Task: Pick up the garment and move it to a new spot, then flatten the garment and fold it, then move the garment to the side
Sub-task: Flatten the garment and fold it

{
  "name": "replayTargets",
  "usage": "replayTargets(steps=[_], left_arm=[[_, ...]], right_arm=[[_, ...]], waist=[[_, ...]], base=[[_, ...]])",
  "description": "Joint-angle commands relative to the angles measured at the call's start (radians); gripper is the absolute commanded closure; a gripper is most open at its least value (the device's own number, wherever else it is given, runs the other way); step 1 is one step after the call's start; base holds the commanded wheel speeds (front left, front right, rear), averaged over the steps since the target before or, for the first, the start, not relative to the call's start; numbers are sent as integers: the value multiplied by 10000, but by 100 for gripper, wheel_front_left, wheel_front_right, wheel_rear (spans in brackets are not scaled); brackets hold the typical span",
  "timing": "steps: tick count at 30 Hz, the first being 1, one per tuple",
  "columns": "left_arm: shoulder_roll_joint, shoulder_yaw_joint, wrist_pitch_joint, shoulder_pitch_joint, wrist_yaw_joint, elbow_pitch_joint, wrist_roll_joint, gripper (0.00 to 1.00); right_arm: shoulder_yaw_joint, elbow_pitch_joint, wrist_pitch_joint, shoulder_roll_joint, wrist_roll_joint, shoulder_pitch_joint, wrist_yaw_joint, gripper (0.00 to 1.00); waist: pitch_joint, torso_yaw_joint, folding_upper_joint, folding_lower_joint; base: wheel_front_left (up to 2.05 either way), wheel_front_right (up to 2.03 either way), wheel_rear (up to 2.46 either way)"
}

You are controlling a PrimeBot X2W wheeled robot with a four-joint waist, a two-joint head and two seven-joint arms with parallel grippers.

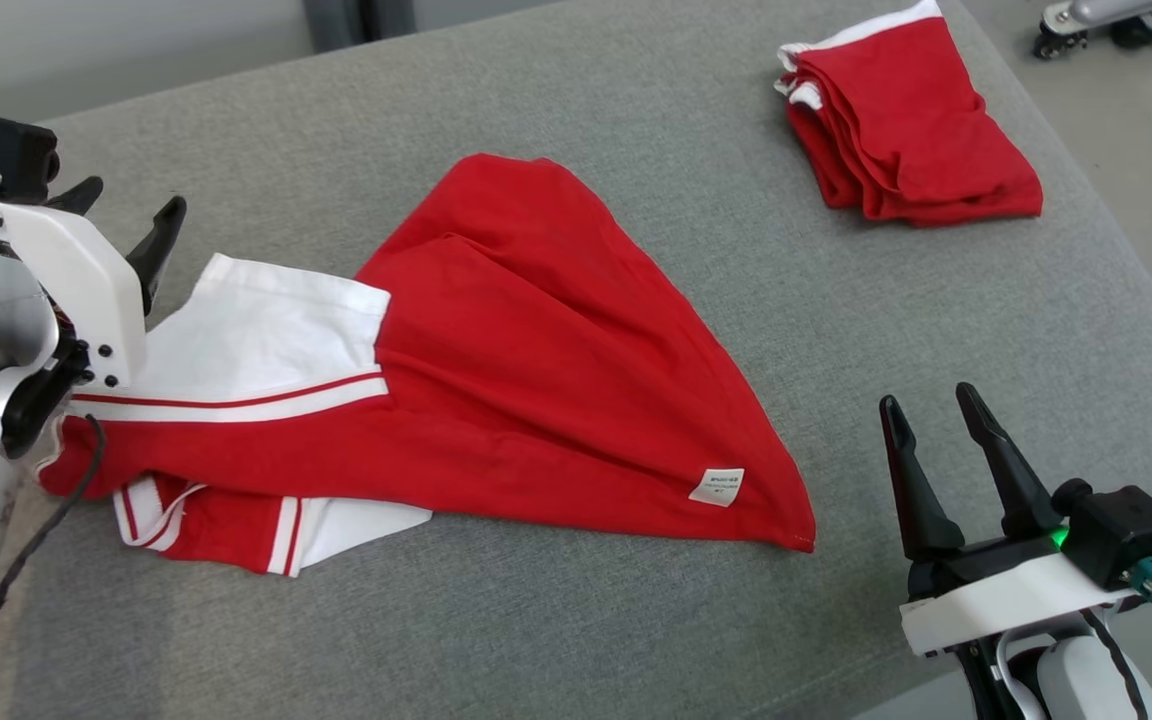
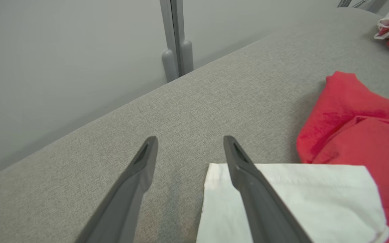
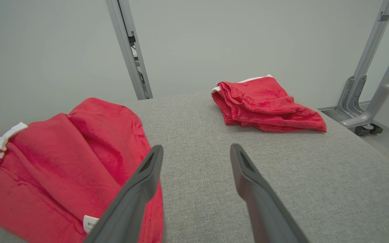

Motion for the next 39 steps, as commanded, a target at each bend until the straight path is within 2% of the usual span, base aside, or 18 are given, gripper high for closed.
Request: replayTargets(steps=[1, 14, 20, 21, 22, 23, 28, 35, 39], left_arm=[[153, -132, 66, -274, -10, 70, -123, 0], [547, -2309, 950, -1056, -10, 1171, -1040, 0], [399, -3056, 1214, -1310, -10, 1546, -1410, 0], [411, -3144, 1200, -1358, -10, 1605, -1463, 32], [405, -3241, 1164, -1390, -10, 1672, -1513, 76], [386, -3352, 1191, -1421, -10, 1734, -1551, 100], [398, -3748, 773, -1643, -9, 1936, -1671, 100], [8, -3574, -1317, -2081, -9, 1927, -1698, 100], [-155, -3329, -2567, -1728, -9, 1423, -1996, 100]], right_arm=[[-3, 25, -51, 1, 25, -120, 0, 0], [136, 83, -51, 46, 94, -480, -2, 0], [167, 106, -51, 40, 108, -588, -2, 0], [160, 107, -51, 44, 107, -604, 0, 0], [148, 110, -51, 51, 105, -614, -2, 0], [139, 110, -51, 57, 101, -618, -2, 0], [32, 101, -51, 47, 24, -600, 0, 0], [-207, 11, -51, -135, -104, -300, -2, 0], [-391, -15, -51, -241, -195, -66, -2, 0]], waist=[[157, -140, 0, 0], [642, -487, 0, 0], [781, -625, 0, 0], [800, -638, 0, 0], [814, -648, 0, 0], [821, -652, 0, 0], [781, -552, 0, 0], [200, 196, 0, 0], [-332, 805, 0, 0]], base=[[0, 0, 0], [0, 0, 0], [0, 0, 0], [0, 0, 0], [0, 0, 0], [0, 0, 0], [0, 0, 0], [0, 0, 0], [0, 0, 0]])
